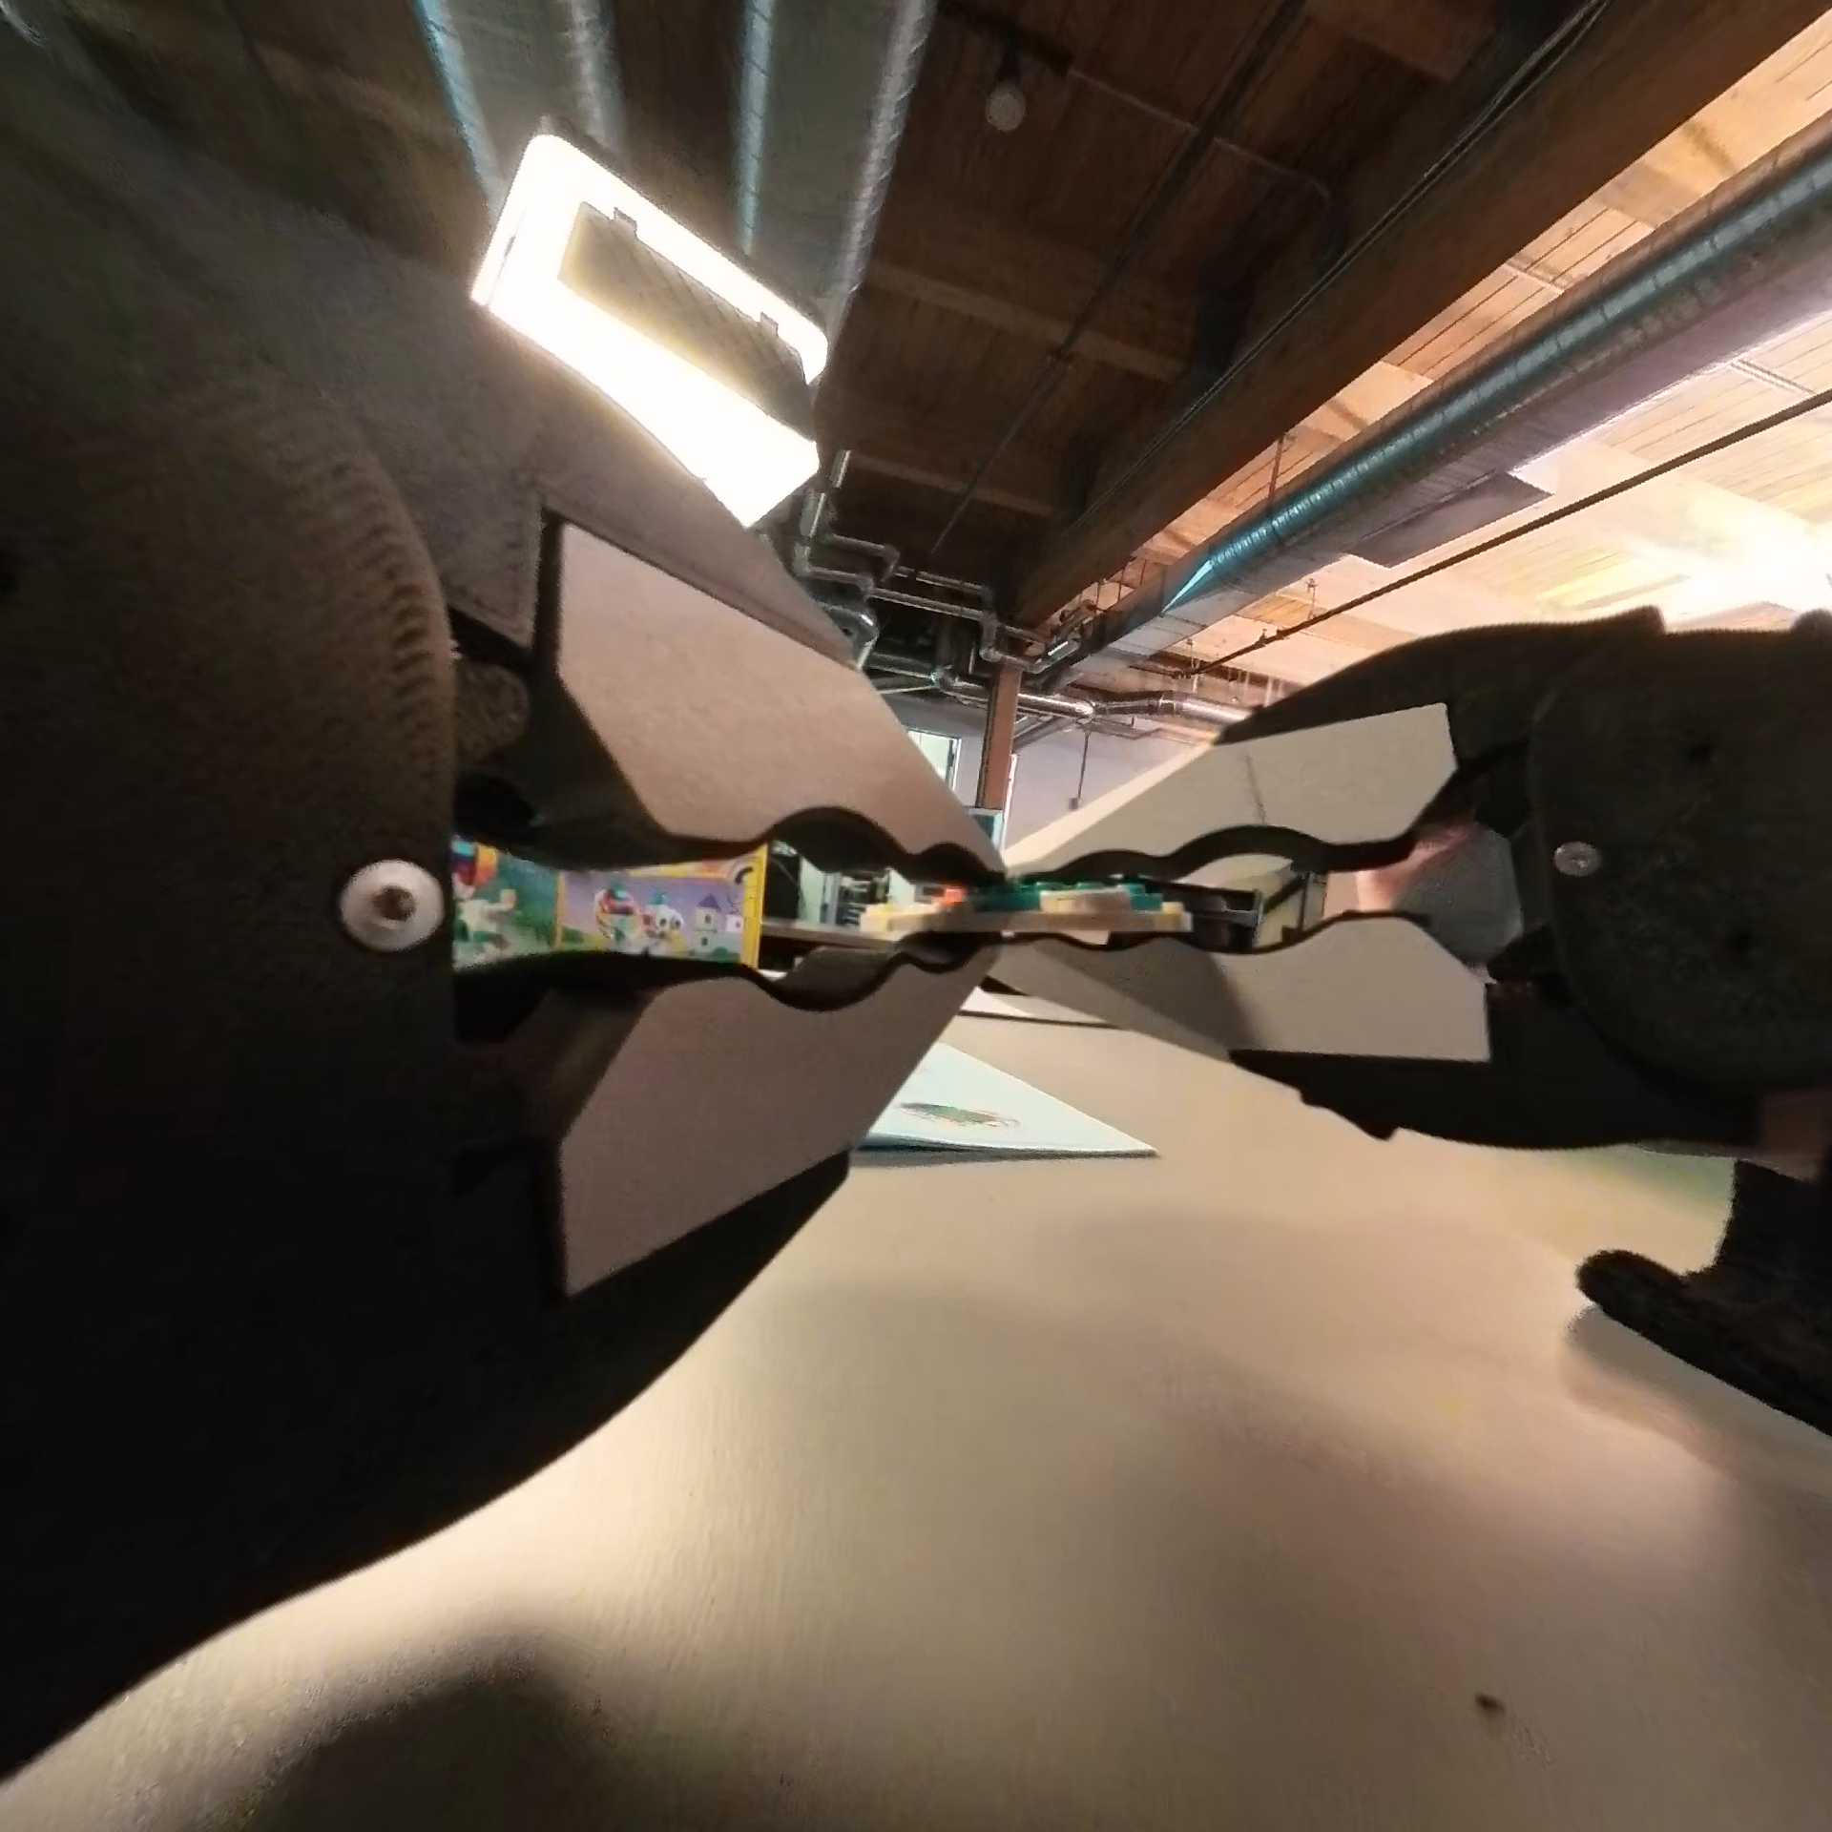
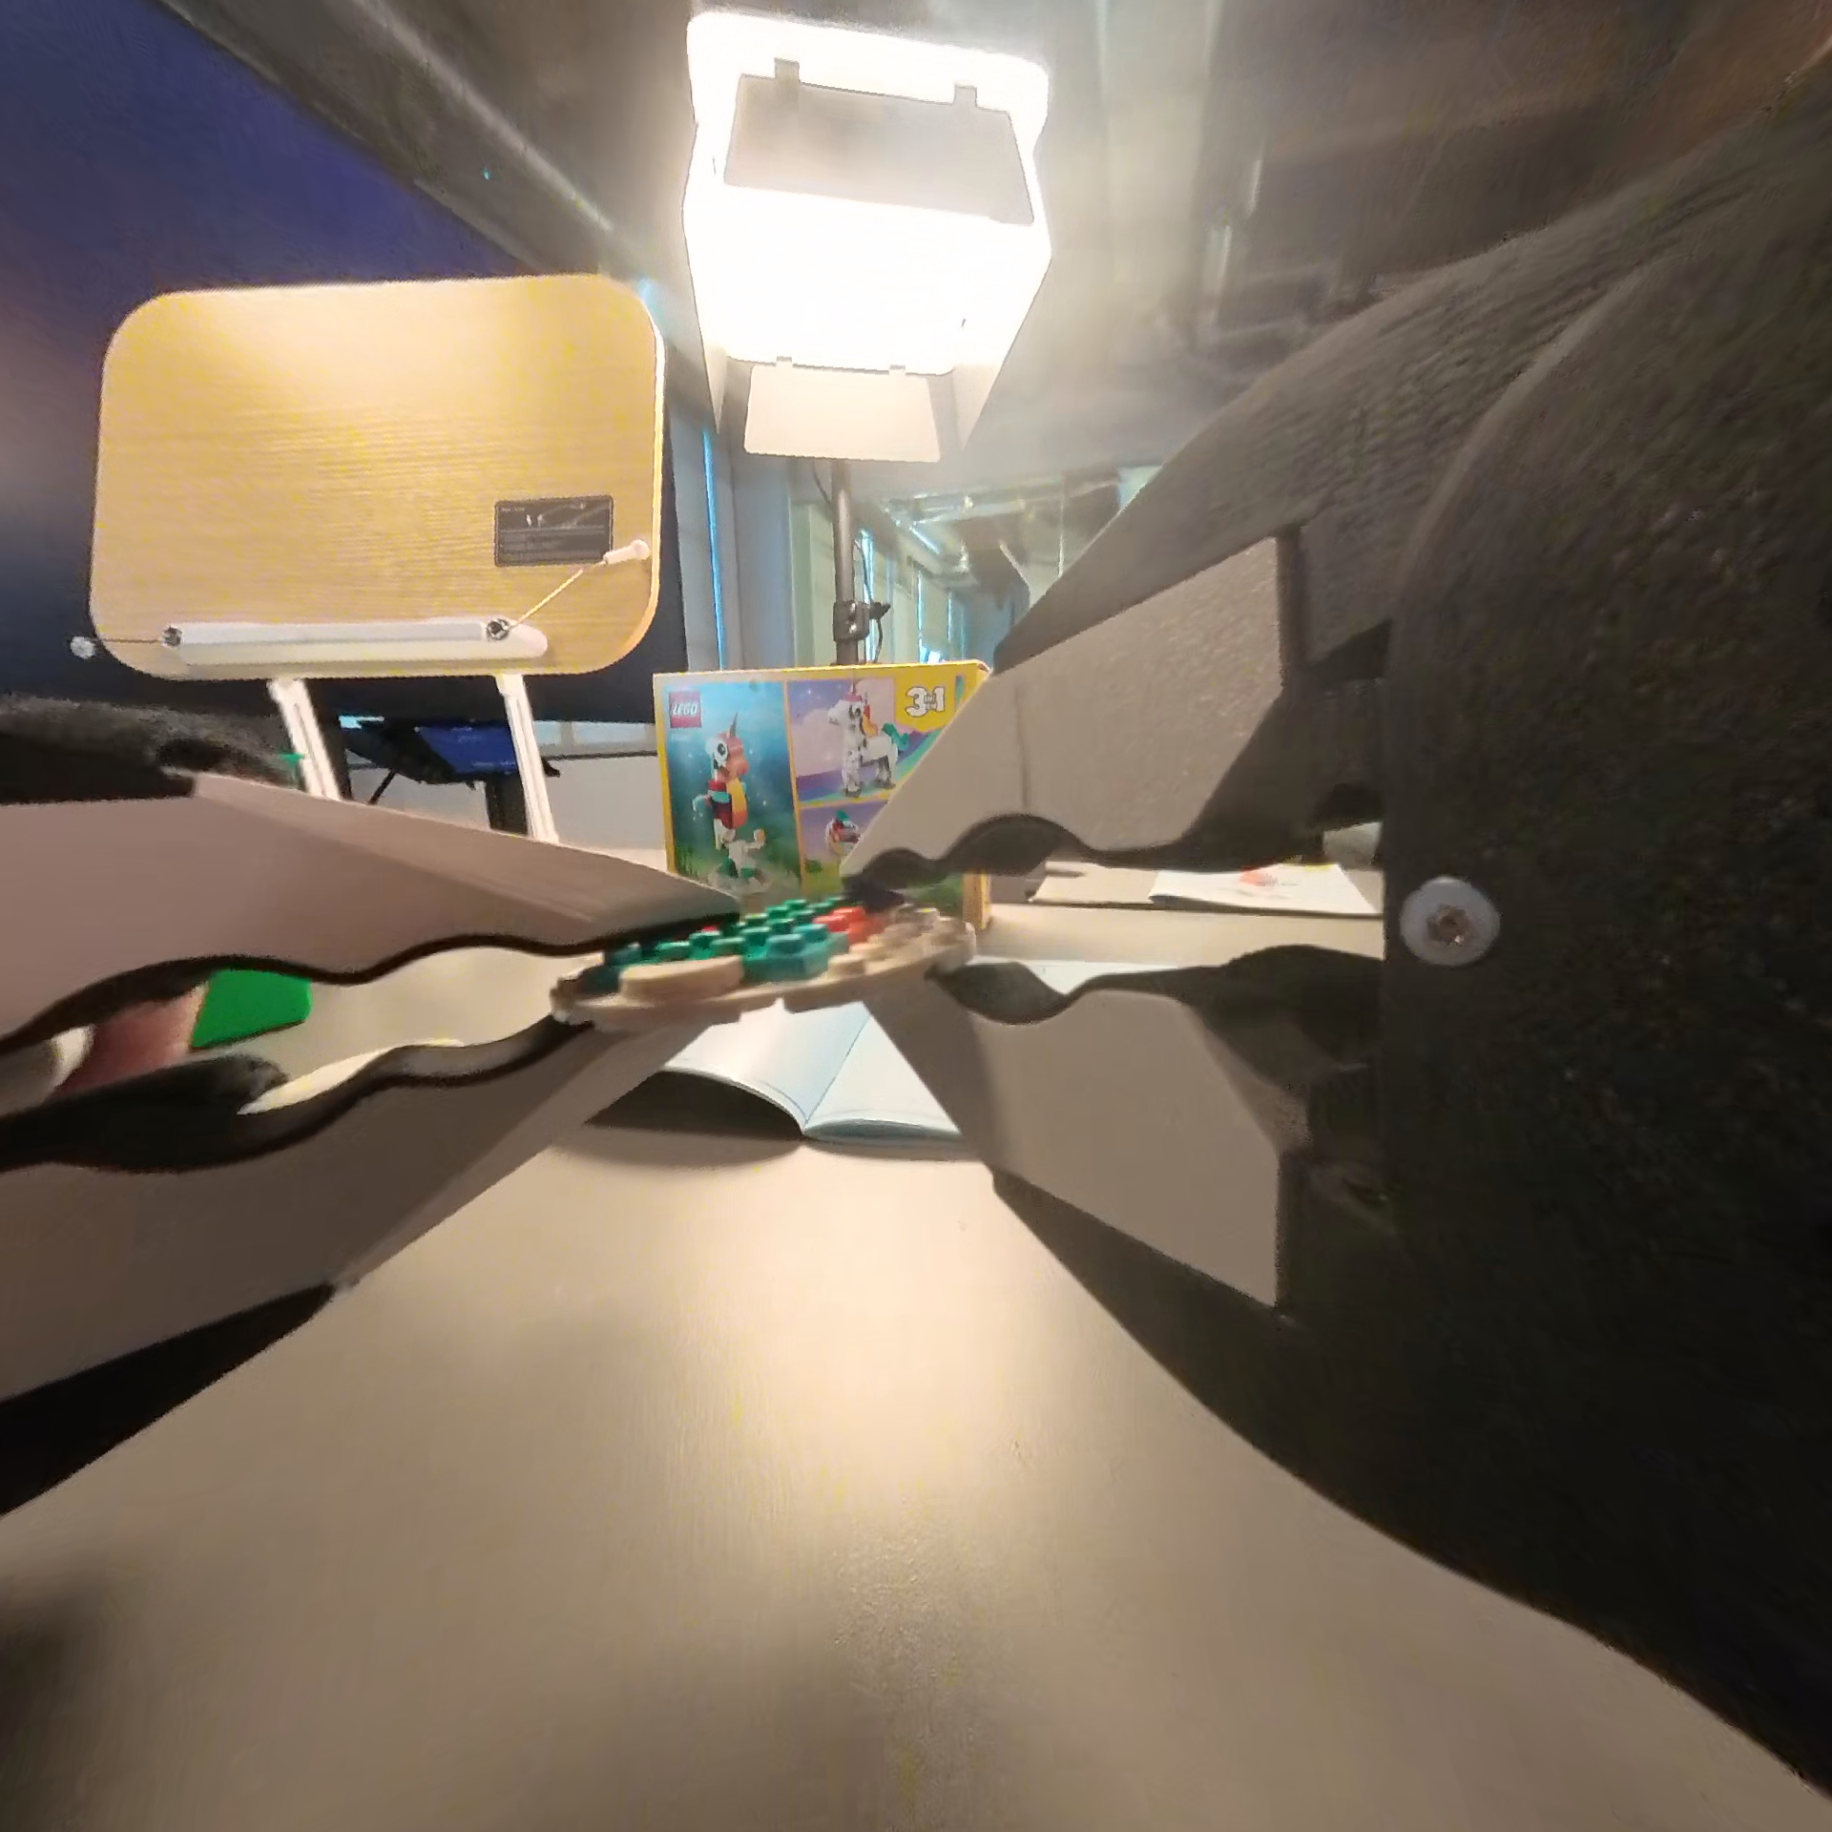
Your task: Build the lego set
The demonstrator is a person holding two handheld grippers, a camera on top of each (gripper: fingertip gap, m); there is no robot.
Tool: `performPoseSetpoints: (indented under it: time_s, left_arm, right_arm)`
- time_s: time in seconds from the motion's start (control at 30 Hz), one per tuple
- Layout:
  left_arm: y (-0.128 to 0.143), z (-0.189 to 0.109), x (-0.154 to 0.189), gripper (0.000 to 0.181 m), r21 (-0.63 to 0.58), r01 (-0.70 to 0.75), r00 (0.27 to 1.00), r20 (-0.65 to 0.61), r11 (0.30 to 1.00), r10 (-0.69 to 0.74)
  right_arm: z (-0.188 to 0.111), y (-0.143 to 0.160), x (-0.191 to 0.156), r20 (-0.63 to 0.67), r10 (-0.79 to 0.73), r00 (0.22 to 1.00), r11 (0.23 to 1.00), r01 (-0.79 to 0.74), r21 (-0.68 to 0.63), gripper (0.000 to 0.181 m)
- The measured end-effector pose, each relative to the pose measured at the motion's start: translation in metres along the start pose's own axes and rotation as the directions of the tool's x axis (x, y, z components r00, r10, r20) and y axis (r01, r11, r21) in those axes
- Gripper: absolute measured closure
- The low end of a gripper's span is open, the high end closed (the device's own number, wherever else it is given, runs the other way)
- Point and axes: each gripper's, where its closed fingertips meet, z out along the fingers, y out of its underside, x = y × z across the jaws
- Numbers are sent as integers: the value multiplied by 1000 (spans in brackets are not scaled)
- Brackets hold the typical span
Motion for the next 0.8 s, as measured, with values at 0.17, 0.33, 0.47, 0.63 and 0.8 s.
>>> performPoseSetpoints:
  time_s: [0.17, 0.33, 0.47, 0.63, 0.8]
  left_arm:
    - [-1, -1, -2, 174, 10, 42, 999, -11, 999, -42]
    - [5, -1, -4, 174, -13, 65, 998, -17, 998, -66]
    - [7, -3, -3, 174, -14, 91, 995, -36, 996, -92]
    - [8, -2, -3, 174, -9, 120, 992, -42, 993, -120]
    - [8, -2, -3, 174, -8, 144, 988, -50, 990, -144]
  right_arm:
    - [-1, -2, 1, -22, -48, 999, 999, 47, -19, 174]
    - [4, 0, 3, -31, -30, 999, 997, 27, -70, 175]
    - [6, -1, 1, -8, 4, 1000, 997, -5, -74, 175]
    - [6, -1, 0, 28, 215, 976, 977, -214, -21, 167]
    - [5, -1, 2, 36, 284, 958, 959, -285, 3, 161]
